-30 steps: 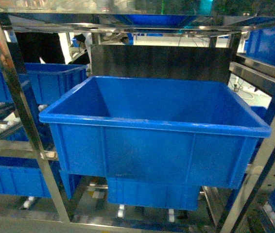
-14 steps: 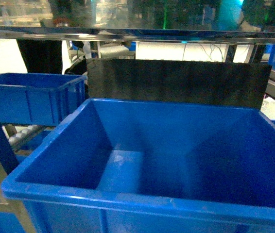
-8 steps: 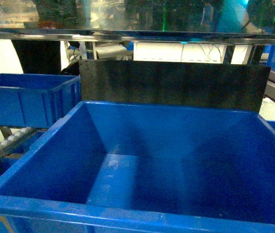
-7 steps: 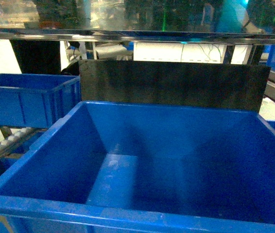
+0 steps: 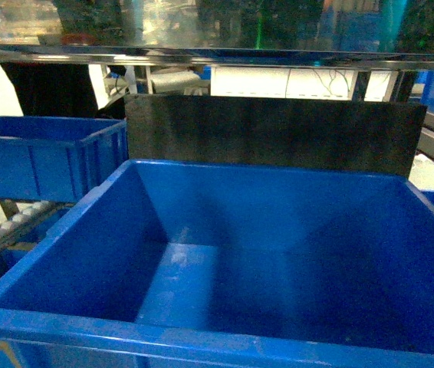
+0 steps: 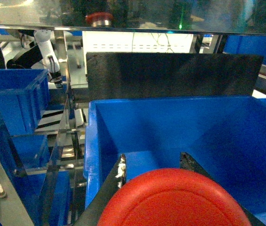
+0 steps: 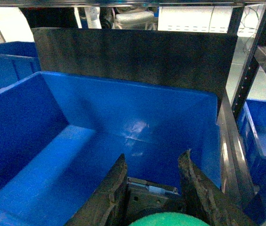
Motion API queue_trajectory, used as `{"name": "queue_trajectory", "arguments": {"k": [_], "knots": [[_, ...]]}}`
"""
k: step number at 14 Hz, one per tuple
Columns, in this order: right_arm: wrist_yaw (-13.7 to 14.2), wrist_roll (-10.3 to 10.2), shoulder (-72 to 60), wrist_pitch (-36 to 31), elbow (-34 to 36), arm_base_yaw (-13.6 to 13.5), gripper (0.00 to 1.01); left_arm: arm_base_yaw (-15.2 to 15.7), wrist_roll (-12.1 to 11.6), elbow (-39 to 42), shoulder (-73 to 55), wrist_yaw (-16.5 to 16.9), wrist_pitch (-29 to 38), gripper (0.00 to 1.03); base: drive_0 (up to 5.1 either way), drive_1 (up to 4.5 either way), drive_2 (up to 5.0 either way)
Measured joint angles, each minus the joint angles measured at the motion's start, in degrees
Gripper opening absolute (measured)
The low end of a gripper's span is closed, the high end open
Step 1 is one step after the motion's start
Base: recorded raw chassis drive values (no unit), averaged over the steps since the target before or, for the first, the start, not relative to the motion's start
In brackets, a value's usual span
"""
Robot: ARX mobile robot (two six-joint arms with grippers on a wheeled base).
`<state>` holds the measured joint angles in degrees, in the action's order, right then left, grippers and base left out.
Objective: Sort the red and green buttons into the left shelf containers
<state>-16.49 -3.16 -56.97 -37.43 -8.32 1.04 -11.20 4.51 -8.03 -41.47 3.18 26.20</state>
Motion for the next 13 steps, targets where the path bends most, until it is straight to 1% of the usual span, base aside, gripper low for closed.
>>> {"name": "queue_trajectory", "arguments": {"k": [1,3,5,8,9,11,12,13], "knots": [[0.2,-0.2,-5.8,-4.9,-1.0,-0.8,0.29,0.0,0.0,0.0,0.0,0.0,0.0,0.26,0.0,0.0,0.0],[0.4,-0.3,-15.7,-11.2,-2.9,-2.3,0.29,0.0,0.0,0.0,0.0,0.0,0.0,0.26,0.0,0.0,0.0],[0.2,-0.3,-22.1,-13.7,-3.7,-4.8,0.29,0.0,0.0,0.0,0.0,0.0,0.0,0.26,0.0,0.0,0.0],[0.2,-0.3,-28.6,-19.3,-4.5,-9.2,0.29,0.0,0.0,0.0,0.0,0.0,0.0,0.26,0.0,0.0,0.0],[0.0,0.0,-31.8,-20.4,-5.3,-10.4,0.29,0.0,0.0,0.0,0.0,0.0,0.0,0.26,0.0,0.0,0.0],[0.0,0.7,-37.6,-21.8,-8.2,-11.7,0.29,0.0,0.0,0.0,0.0,0.0,0.0,0.26,0.0,0.0,0.0],[0.5,1.4,-40.7,-21.7,-10.9,-12.4,0.29,0.0,0.0,0.0,0.0,0.0,0.0,0.26,0.0,0.0,0.0],[0.5,1.7,-43.1,-20.1,-13.8,-12.4,0.29,0.0,0.0,0.0,0.0,0.0,0.0,0.26,0.0,0.0,0.0]]}}
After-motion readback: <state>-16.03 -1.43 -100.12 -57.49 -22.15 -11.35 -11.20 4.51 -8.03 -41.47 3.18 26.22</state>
